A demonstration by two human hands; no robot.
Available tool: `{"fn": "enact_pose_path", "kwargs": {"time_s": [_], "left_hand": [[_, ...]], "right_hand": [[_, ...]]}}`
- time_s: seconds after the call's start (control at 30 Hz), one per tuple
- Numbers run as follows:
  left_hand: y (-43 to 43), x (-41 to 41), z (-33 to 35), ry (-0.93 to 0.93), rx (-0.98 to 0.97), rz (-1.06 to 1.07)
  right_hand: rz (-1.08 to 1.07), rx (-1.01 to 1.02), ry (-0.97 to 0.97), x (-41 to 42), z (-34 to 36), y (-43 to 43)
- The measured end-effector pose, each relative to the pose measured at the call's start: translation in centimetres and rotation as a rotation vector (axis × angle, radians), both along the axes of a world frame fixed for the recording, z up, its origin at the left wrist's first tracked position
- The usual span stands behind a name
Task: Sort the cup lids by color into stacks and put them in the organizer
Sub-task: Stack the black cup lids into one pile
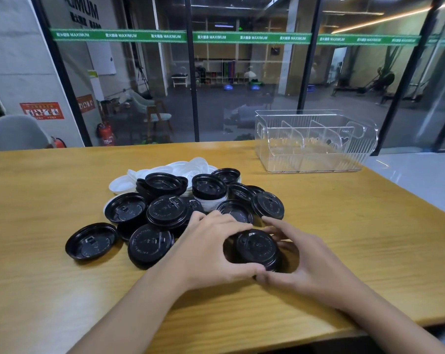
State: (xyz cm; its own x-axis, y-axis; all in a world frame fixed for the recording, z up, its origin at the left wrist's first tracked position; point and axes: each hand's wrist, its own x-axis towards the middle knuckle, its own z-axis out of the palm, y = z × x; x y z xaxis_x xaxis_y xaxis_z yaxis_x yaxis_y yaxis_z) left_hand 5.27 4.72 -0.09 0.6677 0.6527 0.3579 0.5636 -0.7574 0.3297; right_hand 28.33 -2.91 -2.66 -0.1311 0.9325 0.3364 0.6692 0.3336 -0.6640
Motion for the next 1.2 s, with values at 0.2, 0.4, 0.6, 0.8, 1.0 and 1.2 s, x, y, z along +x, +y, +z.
{"fn": "enact_pose_path", "kwargs": {"time_s": [0.2,0.4,0.6,0.8,1.0,1.2], "left_hand": [[0.6,-0.4,0.0,-0.025,-0.061,-0.047],[0.2,-0.1,0.0,-0.001,-0.017,-0.043],[-0.1,-0.1,0.1,0.005,-0.032,-0.041],[0.1,-0.4,0.1,-0.025,-0.09,-0.054],[0.2,-0.4,0.0,0.0,-0.085,-0.064],[0.0,-0.4,0.3,-0.003,-0.048,-0.07]], "right_hand": [[0.082,-0.043,0.036,0.4,0.0,0.0],[0.116,-0.005,-0.052,0.5,0.4,-0.2],[0.109,0.013,-0.118,0.5,0.6,-0.3],[0.098,-0.024,-0.118,0.7,0.6,-0.4],[0.084,-0.066,-0.103,0.9,0.5,-0.3],[0.043,-0.079,0.016,1.1,0.5,-0.8]]}}
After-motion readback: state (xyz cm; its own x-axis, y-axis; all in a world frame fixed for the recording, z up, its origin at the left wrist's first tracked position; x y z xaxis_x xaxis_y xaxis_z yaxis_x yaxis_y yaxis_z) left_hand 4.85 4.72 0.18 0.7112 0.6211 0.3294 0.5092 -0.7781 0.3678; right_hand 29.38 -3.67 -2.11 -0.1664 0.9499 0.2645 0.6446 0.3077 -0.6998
